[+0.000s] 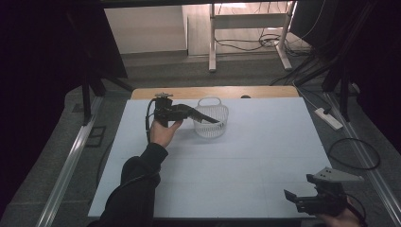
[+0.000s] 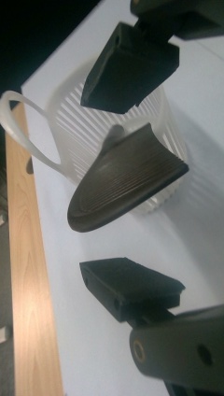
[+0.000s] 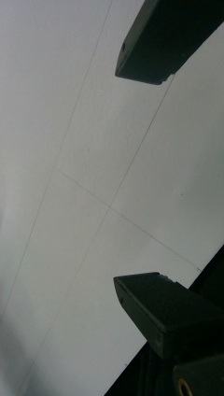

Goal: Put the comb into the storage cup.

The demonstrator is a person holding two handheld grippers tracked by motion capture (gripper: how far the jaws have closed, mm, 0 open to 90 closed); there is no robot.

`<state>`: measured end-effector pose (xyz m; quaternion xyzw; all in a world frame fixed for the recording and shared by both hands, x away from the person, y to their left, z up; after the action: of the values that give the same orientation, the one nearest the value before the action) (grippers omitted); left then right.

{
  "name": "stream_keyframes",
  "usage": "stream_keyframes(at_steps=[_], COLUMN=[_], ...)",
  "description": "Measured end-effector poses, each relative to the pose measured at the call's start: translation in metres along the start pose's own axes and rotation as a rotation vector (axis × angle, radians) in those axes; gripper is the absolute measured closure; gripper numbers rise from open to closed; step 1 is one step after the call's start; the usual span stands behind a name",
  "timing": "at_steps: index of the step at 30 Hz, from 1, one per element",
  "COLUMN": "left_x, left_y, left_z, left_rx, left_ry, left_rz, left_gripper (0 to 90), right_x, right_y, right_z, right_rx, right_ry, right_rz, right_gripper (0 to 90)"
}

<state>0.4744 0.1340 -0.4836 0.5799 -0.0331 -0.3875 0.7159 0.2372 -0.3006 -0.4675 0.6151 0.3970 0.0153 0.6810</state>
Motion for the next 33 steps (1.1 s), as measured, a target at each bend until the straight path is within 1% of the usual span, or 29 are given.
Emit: stream_keyframes(at_steps=[6, 14, 20, 21, 23, 27, 31, 33], left_x=[-0.004, -0.007, -0.010, -0.010, -0.011, -0.012, -0.014, -0.014], left_y=[0.001, 0.004, 0.004, 0.004, 0.004, 0.003, 0.003, 0.003], left_z=[0.002, 0.003, 0.004, 0.004, 0.004, 0.002, 0.001, 0.000], left_rx=[0.111, 0.197, 0.248, 0.257, 0.262, 0.278, 0.269, 0.255], left_ry=[0.047, 0.076, 0.079, 0.085, 0.073, 0.071, 0.064, 0.055], left_rz=[-0.024, -0.035, -0.062, -0.067, -0.076, -0.093, -0.105, -0.115], left_gripper=[13.8, 10.1, 7.8, 7.6, 6.6, 4.4, 3.4, 2.3], right_x=[0.000, 0.000, 0.000, 0.000, 0.000, 0.000, 0.000, 0.000], right_y=[0.000, 0.000, 0.000, 0.000, 0.000, 0.000, 0.000, 0.000], right_z=[0.000, 0.000, 0.000, 0.000, 0.000, -0.001, -0.001, -0.001], right_rx=[-0.003, -0.005, -0.004, -0.005, -0.005, -0.006, -0.007, -0.008], right_ry=[0.000, 0.000, 0.000, 0.000, -0.001, -0.001, -0.004, -0.006], right_rz=[-0.002, -0.005, -0.005, -0.004, -0.005, -0.004, -0.005, -0.005], right_gripper=[3.1, 3.1, 3.1, 3.1, 3.1, 3.1, 3.1, 3.0])
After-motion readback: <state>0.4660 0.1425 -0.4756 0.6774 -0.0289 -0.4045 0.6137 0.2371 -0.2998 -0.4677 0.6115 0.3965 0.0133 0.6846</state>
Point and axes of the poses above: each handheld gripper's, and its own axes: x roughly forward along the jaws, y roughly out of its top, z roughly to its right, the point moved 4 cm from there along x, roughly forward along the jaws, and after that the axes turned 11 degrees about z, right-handed, at the moved point
